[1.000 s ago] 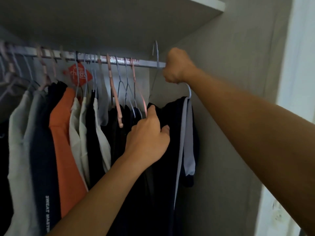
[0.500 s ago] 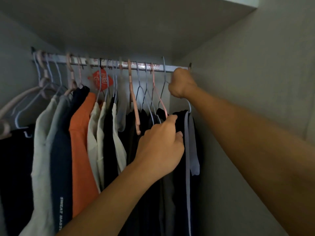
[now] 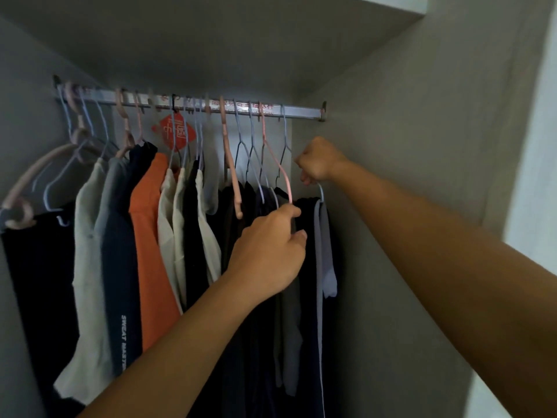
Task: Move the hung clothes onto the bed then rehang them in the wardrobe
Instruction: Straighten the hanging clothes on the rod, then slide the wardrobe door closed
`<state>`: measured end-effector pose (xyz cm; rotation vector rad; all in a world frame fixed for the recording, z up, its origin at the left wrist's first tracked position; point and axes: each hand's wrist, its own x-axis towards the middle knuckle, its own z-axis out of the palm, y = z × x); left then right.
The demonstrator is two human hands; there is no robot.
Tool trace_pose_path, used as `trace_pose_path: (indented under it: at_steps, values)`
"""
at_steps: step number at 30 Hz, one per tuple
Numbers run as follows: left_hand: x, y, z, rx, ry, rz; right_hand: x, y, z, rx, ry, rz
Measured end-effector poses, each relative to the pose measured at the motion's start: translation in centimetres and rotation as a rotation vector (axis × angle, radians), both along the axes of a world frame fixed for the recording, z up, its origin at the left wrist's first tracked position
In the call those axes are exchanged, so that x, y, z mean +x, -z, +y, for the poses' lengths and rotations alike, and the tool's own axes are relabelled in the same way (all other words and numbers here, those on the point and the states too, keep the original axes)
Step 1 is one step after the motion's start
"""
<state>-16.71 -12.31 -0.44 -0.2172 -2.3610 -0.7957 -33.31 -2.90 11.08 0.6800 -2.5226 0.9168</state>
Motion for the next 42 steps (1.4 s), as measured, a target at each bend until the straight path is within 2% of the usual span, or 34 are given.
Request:
trace_pose_path:
  at_steps: [11,22,27,31,42]
  values:
    - [4.5,2.8,-2.8,0.059,-0.012,-0.187,12.0,5.3,4.7,0.213,0.235,0.218]
    - [13.7,4.6,-1.2,0.082,-0.150,-0.205,21.6,10.9,6.6,0.285,-0.027,0.087]
    - [18.9,6.9,0.7,0.109,-0.254,-0.270,26.2,13.2,8.3,0.335,-0.138,0.101]
    - [22.8,8.3,1.7,0.095,-0.311,-0.306,29.7,14.3,8.9,0.343,-0.228,0.010]
    - [30.8,8.5,-1.4,0.090,-0.403,-0.307,37.0,17.2,7.0,0.315,-0.505,-0.023]
